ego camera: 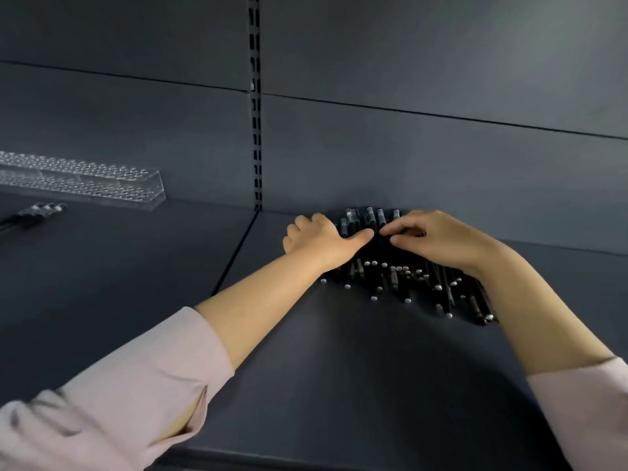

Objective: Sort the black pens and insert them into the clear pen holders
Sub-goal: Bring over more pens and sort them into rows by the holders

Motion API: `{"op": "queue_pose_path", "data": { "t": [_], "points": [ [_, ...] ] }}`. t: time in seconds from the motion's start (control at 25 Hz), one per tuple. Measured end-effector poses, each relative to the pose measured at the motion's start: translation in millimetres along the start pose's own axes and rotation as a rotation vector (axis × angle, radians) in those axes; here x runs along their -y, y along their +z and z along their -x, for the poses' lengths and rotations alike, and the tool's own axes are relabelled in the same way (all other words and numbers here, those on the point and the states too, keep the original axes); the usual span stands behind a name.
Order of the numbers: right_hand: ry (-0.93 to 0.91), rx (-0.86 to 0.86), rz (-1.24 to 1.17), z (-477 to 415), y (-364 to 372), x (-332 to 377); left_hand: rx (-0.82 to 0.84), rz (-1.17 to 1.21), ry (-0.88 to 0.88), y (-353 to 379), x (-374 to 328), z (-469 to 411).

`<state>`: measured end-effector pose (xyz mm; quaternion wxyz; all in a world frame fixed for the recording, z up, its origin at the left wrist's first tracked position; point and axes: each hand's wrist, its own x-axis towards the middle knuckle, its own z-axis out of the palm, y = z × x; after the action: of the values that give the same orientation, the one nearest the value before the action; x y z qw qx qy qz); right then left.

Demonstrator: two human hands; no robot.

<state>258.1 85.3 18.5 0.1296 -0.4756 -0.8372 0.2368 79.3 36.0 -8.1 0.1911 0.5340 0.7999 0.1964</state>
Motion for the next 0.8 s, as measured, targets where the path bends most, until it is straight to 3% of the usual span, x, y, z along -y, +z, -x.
{"op": "queue_pose_path", "data": {
  "t": [0.12,0.24,0.6,0.8],
  "points": [
    [-0.001,0.017,-0.103,1.8,-3.5,-10.9,-0.047,-0.059,-0.037,9.8,-5.6,-1.2],
    [-0.002,0.004,-0.147,-0.1,-3.4,-16.4,0.008,0.030,-0.062,4.8,-4.3,-5.9],
    [-0.009,-0.003,-0.138,-4.3,-0.8,-18.5,0.040,0.171,-0.003,-7.4,2.6,-5.6],
    [0.001,0.016,-0.135,-2.3,-1.5,-15.6,-0.002,0.288,-0.054,-9.6,11.5,-9.0]
  ]
}}
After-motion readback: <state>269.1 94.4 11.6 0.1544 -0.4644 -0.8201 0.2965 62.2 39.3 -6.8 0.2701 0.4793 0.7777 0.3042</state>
